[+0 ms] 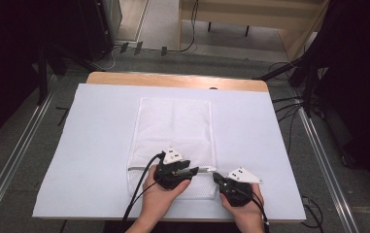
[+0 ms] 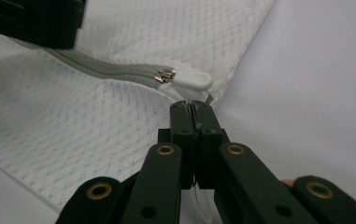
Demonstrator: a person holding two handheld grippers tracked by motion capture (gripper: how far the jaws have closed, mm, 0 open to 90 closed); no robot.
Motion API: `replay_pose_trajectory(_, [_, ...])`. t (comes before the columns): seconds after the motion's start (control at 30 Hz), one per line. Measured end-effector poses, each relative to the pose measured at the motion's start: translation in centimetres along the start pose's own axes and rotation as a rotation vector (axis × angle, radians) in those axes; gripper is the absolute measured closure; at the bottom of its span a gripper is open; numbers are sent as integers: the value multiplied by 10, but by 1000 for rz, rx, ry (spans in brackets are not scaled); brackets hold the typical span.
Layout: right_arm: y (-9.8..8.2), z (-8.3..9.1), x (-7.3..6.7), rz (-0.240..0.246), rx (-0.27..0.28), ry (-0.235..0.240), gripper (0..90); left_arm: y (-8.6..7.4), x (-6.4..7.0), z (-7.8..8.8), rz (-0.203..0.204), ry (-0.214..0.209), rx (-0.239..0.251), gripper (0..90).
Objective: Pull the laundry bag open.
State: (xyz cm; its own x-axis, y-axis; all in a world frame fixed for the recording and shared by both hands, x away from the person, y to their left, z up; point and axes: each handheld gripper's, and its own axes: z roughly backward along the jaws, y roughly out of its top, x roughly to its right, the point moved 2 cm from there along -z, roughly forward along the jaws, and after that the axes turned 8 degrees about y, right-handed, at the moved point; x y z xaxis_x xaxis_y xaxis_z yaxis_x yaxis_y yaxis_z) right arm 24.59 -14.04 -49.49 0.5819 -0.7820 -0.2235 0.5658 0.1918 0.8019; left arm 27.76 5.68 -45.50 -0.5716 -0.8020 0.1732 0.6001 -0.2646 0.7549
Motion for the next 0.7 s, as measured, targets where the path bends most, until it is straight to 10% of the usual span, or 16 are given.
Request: replay_pose_trajectory(0.7, [7, 9, -17, 102, 82, 33, 900, 31, 22, -31, 52, 8, -80, 586])
